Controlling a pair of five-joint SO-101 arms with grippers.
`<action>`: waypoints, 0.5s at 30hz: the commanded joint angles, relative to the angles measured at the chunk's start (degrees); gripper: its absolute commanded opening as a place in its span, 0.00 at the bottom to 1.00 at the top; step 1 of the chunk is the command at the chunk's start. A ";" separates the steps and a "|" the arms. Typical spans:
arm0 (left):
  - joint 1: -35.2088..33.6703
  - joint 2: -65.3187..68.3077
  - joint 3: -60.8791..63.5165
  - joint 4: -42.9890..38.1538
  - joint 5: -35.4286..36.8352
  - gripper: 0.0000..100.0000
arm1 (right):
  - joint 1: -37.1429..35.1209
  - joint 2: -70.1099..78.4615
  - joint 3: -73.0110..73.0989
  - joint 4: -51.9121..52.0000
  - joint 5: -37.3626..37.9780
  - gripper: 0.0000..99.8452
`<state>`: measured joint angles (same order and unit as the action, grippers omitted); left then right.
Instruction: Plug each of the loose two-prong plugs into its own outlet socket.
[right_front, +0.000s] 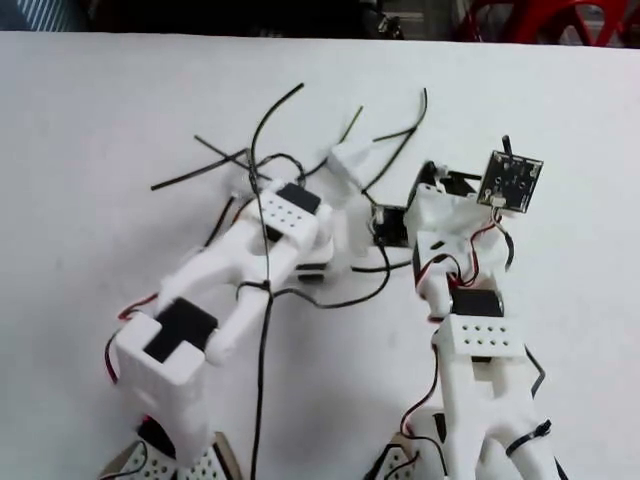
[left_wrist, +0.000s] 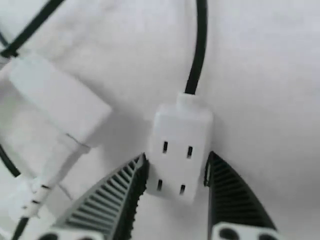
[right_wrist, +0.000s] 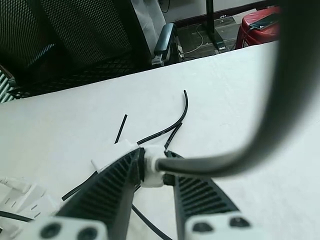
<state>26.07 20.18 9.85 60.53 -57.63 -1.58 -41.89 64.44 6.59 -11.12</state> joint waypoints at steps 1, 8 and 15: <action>2.07 -0.66 -1.76 4.84 7.21 0.20 | 0.22 -0.22 -0.62 -1.10 0.53 0.02; 1.63 -0.13 -4.92 4.84 30.15 0.24 | 0.40 -0.22 -0.62 -1.10 0.53 0.02; 1.27 -0.13 -5.19 4.40 47.82 0.24 | 0.48 -0.22 -0.62 -1.10 0.53 0.02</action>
<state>26.95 20.44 6.95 65.01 -16.92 -1.58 -41.89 64.44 6.59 -11.12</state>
